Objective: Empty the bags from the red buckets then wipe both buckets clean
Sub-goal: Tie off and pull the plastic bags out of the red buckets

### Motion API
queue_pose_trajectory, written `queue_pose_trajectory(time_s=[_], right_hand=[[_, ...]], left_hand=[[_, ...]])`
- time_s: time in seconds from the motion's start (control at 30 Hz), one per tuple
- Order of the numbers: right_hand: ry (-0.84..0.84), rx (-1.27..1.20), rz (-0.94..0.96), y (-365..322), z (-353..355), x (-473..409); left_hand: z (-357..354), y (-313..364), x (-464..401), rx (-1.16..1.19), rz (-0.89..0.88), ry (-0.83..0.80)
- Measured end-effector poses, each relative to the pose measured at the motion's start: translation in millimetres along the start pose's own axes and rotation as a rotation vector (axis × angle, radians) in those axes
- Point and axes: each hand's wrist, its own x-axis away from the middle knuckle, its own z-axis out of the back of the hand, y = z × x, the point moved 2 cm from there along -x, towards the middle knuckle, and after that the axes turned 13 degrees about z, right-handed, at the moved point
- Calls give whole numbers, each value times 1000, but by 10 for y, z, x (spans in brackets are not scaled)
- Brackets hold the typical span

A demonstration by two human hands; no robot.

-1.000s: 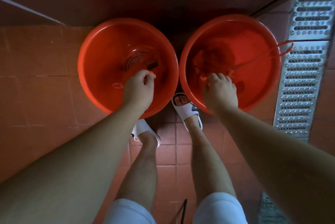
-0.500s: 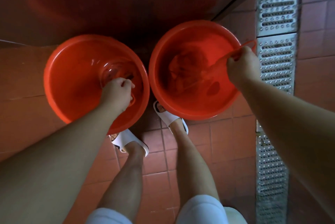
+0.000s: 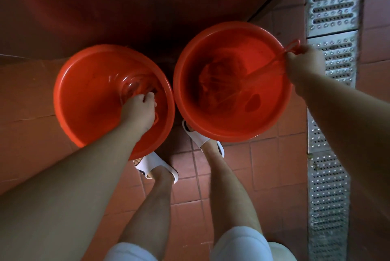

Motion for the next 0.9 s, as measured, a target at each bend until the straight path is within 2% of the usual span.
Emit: queue_pose_trajectory(time_s=[0.1,0.23,0.33,0.43,0.57,0.7,0.9], right_hand=[[-27,-18,104,-148,33,286],[-233,-315,189,-435,30,858],[-416,-360,212,-676,-13,1217],[-495,-393,192,-868,-48,1442],[-398,-370,201,-1124,101,1652],[-259,-557,176,-1434,422,1876],[-171,-487,363,-2094,1054,2421]], left_hand=[[68,12,38,-3,50,26],[252,-38,91,90,93,-23],[486,-120,127,106,83,-41],[745,-193,204,176,101,-5],[1050,-243,437,257,97,5],[1368,-275,734,419,84,-78],[1897,-179,1469,474,-46,-175]])
